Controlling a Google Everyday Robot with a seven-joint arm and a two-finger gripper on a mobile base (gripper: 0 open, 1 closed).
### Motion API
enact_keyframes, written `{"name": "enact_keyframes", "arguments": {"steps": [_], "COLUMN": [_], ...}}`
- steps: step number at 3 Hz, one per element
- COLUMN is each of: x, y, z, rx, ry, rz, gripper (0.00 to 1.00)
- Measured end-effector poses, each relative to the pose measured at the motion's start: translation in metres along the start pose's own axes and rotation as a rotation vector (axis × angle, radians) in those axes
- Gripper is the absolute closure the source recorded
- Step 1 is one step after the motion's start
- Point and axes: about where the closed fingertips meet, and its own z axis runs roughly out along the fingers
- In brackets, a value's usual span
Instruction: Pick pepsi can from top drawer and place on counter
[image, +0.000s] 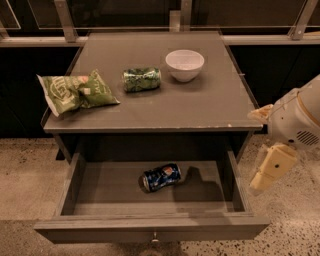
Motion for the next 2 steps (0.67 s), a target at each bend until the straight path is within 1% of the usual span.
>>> {"name": "enact_keyframes", "arguments": {"steps": [1, 2], "x": [0.003, 0.015], "y": [0.004, 0.012], "z": [0.015, 0.029], "rx": [-0.037, -0.051], "ry": [-0.022, -0.061], "rz": [0.008, 0.045], "gripper": [0.0, 0.0]}}
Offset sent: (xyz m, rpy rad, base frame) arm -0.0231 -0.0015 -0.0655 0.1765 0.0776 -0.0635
